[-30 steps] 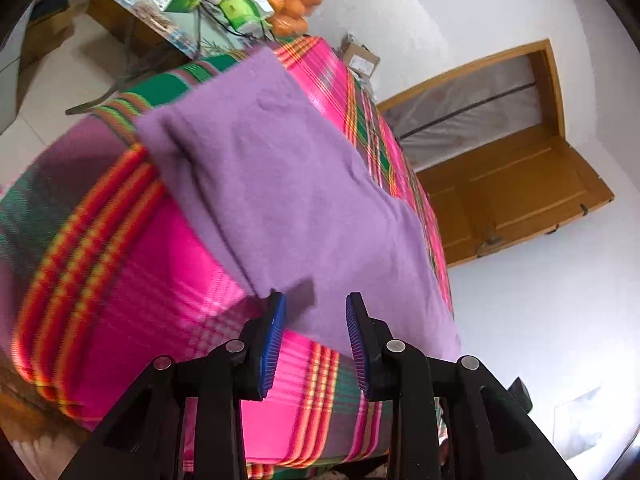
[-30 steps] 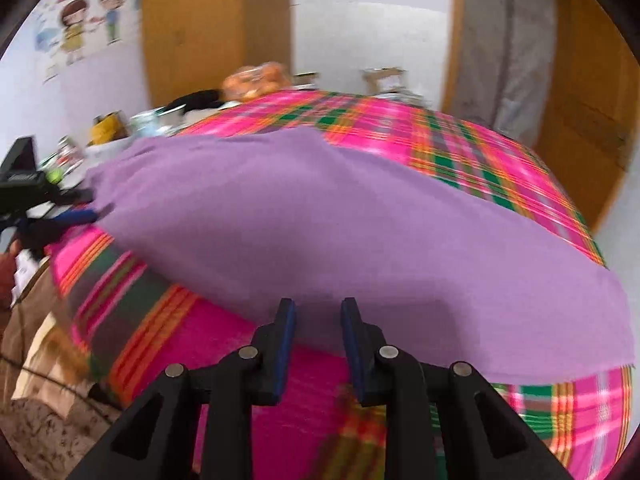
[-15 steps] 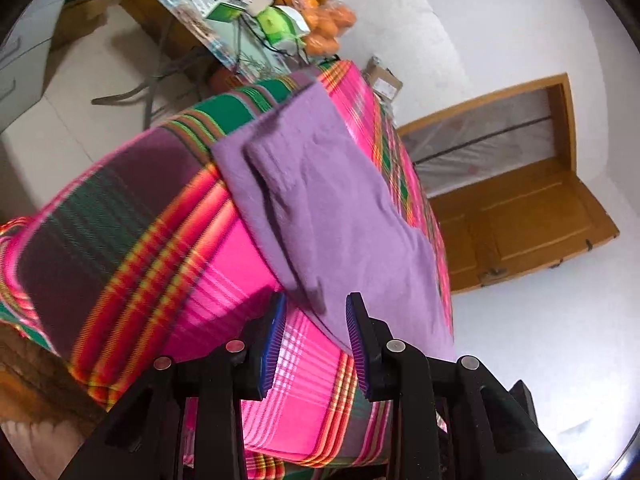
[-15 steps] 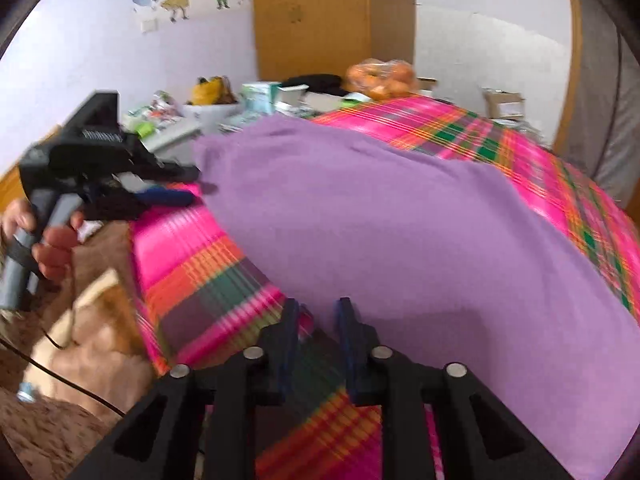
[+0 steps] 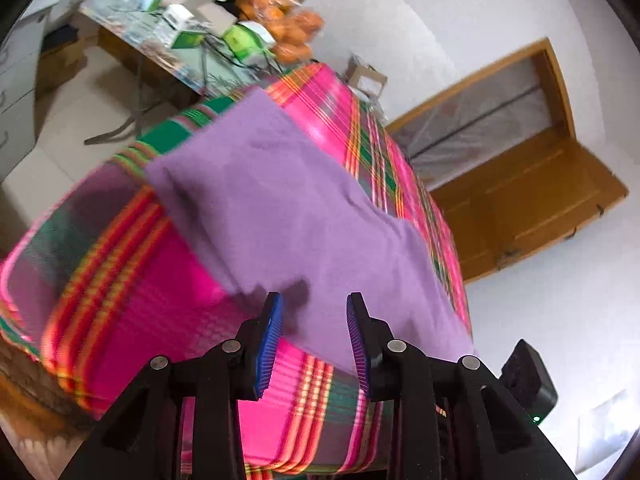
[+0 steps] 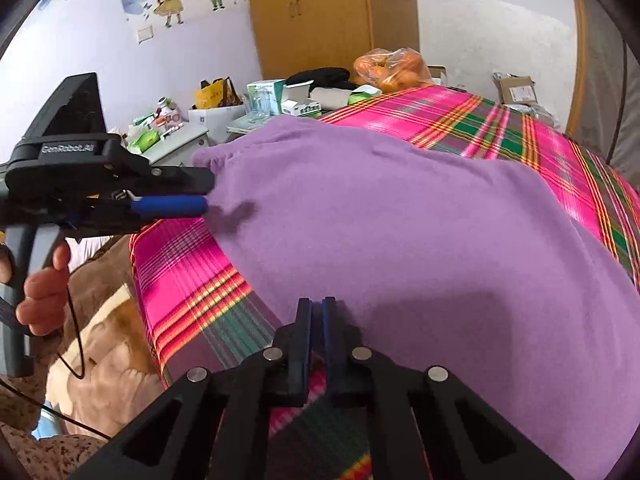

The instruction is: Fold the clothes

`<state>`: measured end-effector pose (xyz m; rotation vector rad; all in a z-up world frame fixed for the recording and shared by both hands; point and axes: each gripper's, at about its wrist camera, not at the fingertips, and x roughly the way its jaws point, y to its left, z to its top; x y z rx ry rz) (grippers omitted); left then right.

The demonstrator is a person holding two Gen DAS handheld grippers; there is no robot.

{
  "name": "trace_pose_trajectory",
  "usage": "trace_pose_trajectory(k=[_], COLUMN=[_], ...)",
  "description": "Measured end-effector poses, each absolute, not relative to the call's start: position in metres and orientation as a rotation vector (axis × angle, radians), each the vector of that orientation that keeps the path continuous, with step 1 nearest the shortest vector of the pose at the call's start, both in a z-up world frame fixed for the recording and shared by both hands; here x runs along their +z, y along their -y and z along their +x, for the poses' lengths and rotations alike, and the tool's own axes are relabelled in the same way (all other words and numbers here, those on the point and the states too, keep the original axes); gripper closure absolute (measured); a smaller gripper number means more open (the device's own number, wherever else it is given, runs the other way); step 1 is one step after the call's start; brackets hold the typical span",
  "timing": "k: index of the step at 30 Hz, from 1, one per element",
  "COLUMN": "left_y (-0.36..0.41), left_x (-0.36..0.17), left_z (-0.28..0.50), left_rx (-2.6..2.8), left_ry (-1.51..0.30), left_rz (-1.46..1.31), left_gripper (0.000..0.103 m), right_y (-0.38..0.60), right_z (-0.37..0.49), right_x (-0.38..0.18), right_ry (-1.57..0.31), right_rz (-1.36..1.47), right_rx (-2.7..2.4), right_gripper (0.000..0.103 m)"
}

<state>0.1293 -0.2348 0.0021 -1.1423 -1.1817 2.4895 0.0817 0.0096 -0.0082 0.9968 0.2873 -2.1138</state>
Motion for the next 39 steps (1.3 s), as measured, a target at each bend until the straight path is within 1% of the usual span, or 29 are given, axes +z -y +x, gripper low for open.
trace_pose_trajectory(k=[4, 14, 18, 25, 28, 30, 35, 39], left_y=[0.217, 0.233, 0.231, 0.227, 0.222, 0.213, 0.181, 0.154], left_x=[-0.006, -0.026, -0.025, -0.021, -0.014, -0.007, 0.005, 0.003], left_z=[0.112, 0.114, 0.116, 0.121, 0.122, 0.119, 0.108, 0.096], left_rx=[2.455, 2.369, 2.382, 2.41, 2.463, 2.488, 2.461, 2.405], left_ry=[1.122, 1.254, 1.253, 1.249, 1.215, 1.177, 1.059, 1.001], left_rz=[-1.2, -1.18, -1.179, -1.183, -1.2, -1.195, -1.178, -1.215], left_gripper=[0.07, 0.07, 0.07, 0.07, 0.07, 0.07, 0.07, 0.07], right_y=[-0.025, -0.068, -0.082, -0.109, -0.134, -0.14, -0.122, -0.121], right_z=[0.085, 0.091, 0.092, 0.094, 0.095, 0.091, 0.073, 0.078], right_x=[-0.009, -0.008, -0.008, -0.008, 0.0, 0.003, -0.003, -0.007], right_ry=[-0.275, -0.226, -0.208, -0.154, -0.072, -0.058, -0.121, -0.121], right_rz=[0.988, 1.005, 1.011, 1.06, 1.05, 1.035, 1.043, 1.051], right_rx=[-2.133, -2.203, -2.217, -2.242, -2.306, -2.335, -2.327, -2.29], right_gripper=[0.1, 0.101, 0.103, 0.103, 0.102, 0.102, 0.102, 0.101])
